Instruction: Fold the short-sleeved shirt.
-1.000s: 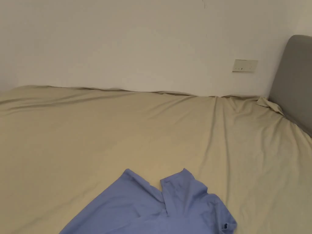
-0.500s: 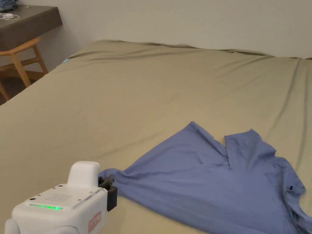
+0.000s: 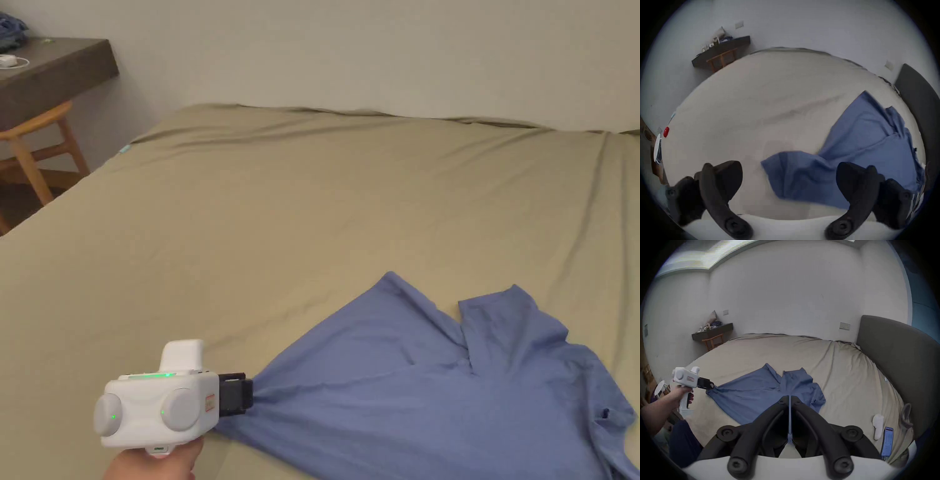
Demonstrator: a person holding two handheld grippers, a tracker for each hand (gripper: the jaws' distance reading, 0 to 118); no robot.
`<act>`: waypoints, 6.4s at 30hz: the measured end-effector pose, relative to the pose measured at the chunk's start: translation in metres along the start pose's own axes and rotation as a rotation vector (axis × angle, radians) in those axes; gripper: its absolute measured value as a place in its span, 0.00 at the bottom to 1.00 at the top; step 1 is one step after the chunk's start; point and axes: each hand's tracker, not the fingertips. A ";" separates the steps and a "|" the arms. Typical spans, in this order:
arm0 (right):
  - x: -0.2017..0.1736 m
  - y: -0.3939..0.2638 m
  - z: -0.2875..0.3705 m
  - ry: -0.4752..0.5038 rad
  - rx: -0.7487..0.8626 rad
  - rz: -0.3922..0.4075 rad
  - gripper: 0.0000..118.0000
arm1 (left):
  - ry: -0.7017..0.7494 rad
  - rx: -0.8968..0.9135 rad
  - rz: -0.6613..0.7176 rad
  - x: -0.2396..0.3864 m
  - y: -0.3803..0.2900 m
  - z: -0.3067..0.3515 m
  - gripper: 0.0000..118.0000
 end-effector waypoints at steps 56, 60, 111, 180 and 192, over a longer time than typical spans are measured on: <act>0.124 0.261 0.000 -0.378 0.323 0.281 0.03 | -0.398 0.591 0.240 0.057 0.242 0.227 0.03; 0.136 0.325 -0.015 -0.429 0.312 0.261 0.03 | -0.426 0.598 0.251 0.069 0.308 0.253 0.03; 0.142 0.125 -0.244 -0.085 -0.199 0.048 0.04 | -0.374 0.087 0.081 0.056 0.193 0.023 0.03; 0.041 -0.080 0.021 0.106 -0.215 -0.218 0.02 | -0.046 -0.285 -0.225 -0.017 -0.087 0.054 1.00; 0.117 -0.130 -0.035 0.053 -0.499 -0.369 0.33 | -0.293 -0.213 -0.147 -0.003 -0.066 0.081 0.05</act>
